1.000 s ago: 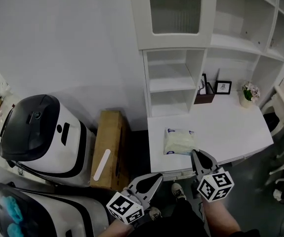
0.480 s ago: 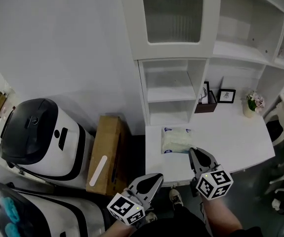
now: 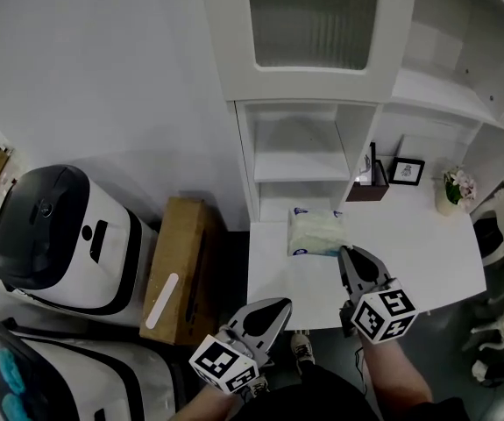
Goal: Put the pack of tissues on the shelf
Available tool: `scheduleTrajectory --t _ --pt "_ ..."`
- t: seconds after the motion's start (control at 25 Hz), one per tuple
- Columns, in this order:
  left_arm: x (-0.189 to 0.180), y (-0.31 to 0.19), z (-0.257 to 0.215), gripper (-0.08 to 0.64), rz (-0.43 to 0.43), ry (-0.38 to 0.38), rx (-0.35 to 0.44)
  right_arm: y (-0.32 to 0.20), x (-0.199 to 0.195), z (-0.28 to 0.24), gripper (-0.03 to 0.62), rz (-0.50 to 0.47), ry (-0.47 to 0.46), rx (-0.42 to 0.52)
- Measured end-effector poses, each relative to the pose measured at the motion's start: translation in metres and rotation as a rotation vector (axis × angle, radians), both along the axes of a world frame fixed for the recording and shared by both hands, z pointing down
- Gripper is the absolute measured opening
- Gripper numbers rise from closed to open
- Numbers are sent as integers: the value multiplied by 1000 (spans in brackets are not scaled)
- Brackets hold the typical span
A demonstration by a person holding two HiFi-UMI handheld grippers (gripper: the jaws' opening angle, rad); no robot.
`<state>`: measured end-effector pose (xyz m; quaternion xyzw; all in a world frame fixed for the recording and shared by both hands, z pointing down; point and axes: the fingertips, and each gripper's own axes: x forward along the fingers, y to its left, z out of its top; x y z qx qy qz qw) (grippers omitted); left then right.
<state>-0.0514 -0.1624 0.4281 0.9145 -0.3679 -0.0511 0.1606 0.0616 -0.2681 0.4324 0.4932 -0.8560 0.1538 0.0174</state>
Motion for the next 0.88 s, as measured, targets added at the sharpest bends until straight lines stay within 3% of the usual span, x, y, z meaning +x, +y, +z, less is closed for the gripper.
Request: scheduleTrajectory --t 0.88 --pt "23 -82 4 5 -104 -24 7 -138 10 -6 9 -37 6 35"
